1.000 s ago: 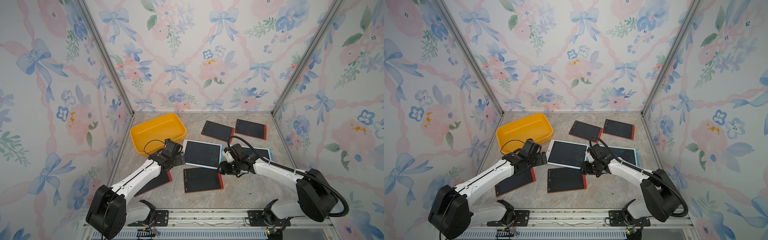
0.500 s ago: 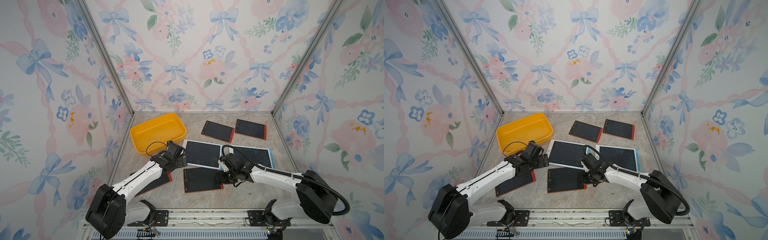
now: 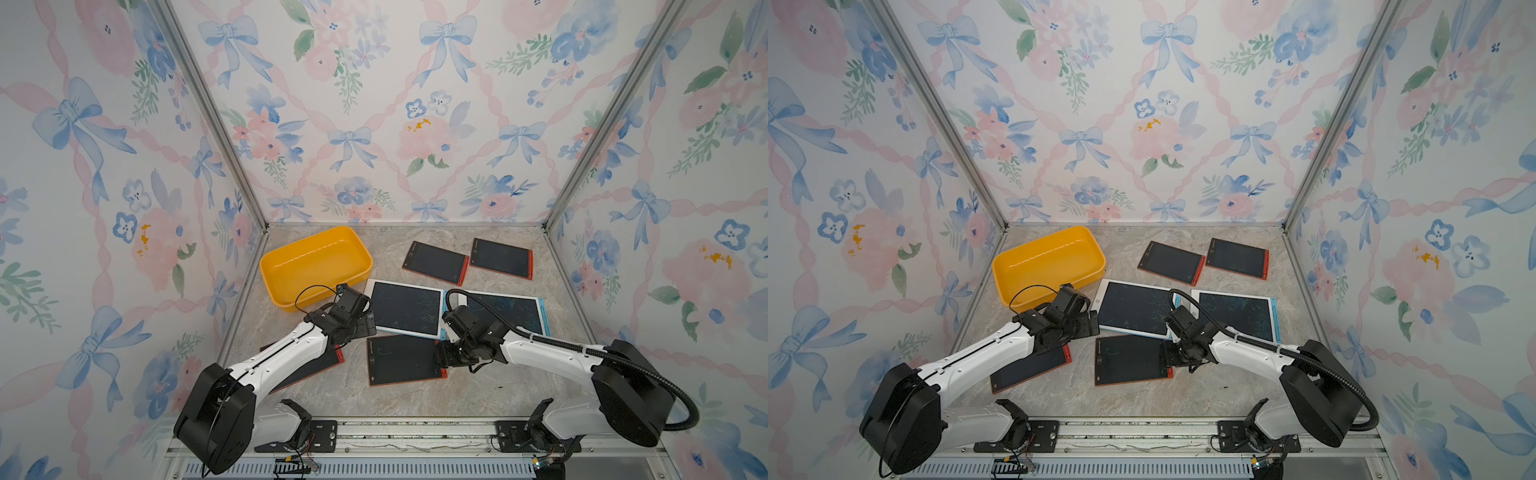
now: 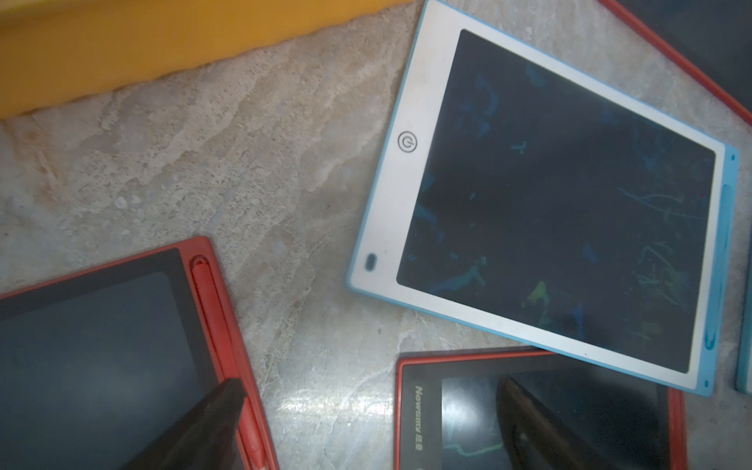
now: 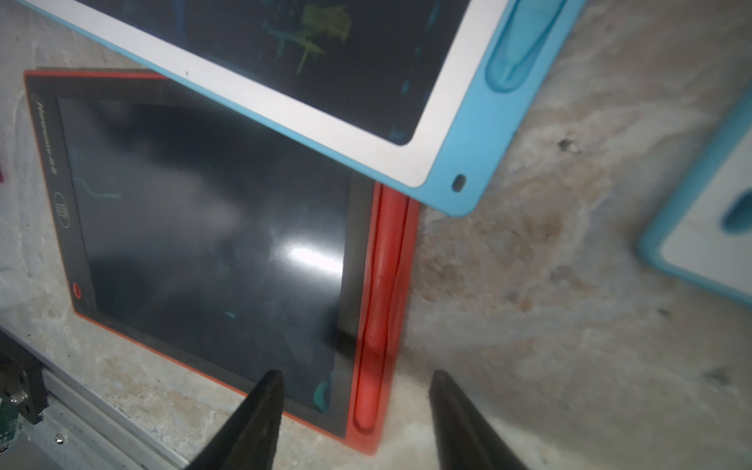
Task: Take out the writing tablet from the storage box
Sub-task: Adjust the writing tablet at the center of the board.
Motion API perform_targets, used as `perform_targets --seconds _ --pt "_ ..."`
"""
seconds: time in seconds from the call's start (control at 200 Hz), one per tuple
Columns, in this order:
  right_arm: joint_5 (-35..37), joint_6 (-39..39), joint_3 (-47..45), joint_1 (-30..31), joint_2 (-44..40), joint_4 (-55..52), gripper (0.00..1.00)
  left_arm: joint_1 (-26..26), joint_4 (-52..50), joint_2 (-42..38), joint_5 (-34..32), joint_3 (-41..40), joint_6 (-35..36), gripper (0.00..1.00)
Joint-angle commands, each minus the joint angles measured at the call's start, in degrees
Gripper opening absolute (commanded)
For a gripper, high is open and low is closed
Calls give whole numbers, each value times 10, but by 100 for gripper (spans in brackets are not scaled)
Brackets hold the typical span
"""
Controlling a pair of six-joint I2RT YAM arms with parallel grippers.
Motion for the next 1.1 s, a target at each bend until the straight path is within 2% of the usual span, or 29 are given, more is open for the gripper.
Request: perform_targets --seconds 0.0,0.295,0.355,0.73,0.835,0.945,1.09 --pt "-8 -6 6 4 26 7 60 -3 6 10 -3 -4 -5 98" --pt "-12 13 -2 40 38 24 60 -4 10 19 -3 0 -3 98" --pt "-14 42 -7 45 36 32 60 -4 11 18 -5 -1 -4 98" --pt "-29 92 -5 111 41 54 60 -4 16 33 -6 -2 1 98" --pt "-41 105 -5 128 65 69 60 -4 20 36 -9 1 4 98" --pt "-30 97 6 122 54 46 60 -4 20 44 -12 8 9 98" --pt "-22 63 37 75 27 -7 60 -5 21 60 -16 14 15 98"
